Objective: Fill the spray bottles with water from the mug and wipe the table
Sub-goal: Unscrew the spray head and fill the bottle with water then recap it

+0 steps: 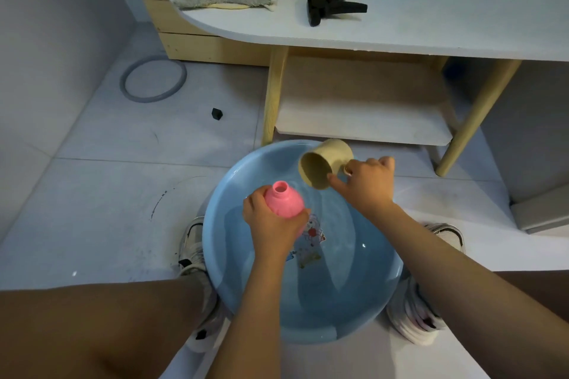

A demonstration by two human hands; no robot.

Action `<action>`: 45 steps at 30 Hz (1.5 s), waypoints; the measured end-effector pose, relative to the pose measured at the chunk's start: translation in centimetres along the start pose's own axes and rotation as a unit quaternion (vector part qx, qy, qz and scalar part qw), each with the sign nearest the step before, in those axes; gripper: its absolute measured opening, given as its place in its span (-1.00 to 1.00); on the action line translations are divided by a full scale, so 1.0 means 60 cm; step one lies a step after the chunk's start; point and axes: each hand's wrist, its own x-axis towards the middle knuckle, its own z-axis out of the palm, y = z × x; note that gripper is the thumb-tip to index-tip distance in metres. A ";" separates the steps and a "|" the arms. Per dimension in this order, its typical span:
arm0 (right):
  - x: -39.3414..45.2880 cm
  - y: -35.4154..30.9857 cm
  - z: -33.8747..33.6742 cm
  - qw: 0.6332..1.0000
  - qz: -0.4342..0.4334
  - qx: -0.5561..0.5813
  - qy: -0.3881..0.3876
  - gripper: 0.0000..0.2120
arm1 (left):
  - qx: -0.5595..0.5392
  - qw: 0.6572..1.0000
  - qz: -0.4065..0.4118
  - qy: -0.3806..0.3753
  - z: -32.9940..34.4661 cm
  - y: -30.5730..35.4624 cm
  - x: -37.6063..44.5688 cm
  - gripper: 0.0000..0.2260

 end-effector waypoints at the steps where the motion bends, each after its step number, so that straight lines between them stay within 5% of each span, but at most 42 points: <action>1: -0.008 0.000 0.011 0.999 -0.010 -0.034 -0.025 -0.59 | -0.008 1.000 -0.006 -0.003 -0.004 -0.002 -0.001 -0.33; 8: -0.061 -0.013 0.082 0.953 -0.041 -0.248 -0.167 -0.79 | -0.028 0.999 -0.025 0.012 -0.018 -0.025 0.003 -0.35; 11: -0.073 -0.016 0.100 0.945 -0.079 -0.237 -0.213 -0.87 | -0.035 0.999 -0.022 0.022 -0.024 -0.033 0.004 -0.37; 14: -0.079 -0.025 0.106 0.942 -0.138 -0.223 -0.211 -0.72 | -0.043 0.998 -0.021 0.033 -0.026 -0.040 0.004 -0.40; 18: -0.064 -0.032 0.082 0.949 -0.079 -0.172 -0.253 -0.53 | -0.044 0.998 -0.009 0.053 -0.025 -0.045 0.003 -0.45; 22: -0.039 -0.010 0.080 0.942 0.096 -0.005 -0.321 -0.56 | -0.046 0.997 0.004 0.060 -0.024 -0.046 0.000 -0.48; 25: -0.035 0.016 0.082 0.882 0.241 0.250 -0.319 -0.57 | -0.039 0.998 0.009 0.057 -0.023 -0.047 0.000 -0.44; 27: -0.033 0.022 0.074 0.833 0.285 0.374 -0.291 -0.61 | -0.036 0.998 0.013 0.057 -0.023 -0.045 0.001 -0.43; 30: -0.025 0.023 0.056 0.812 0.292 0.429 -0.265 -0.64 | -0.025 0.998 0.017 0.051 -0.020 -0.040 0.000 -0.45; 35: -0.001 0.009 0.011 0.834 0.237 0.453 -0.207 -0.70 | -0.007 0.999 0.019 0.034 -0.010 -0.035 -0.008 -0.42; 45: 0.013 -0.034 -0.064 0.936 0.078 0.337 -0.060 -0.54 | -0.009 0.999 0.040 0.015 0.007 -0.011 -0.007 -0.42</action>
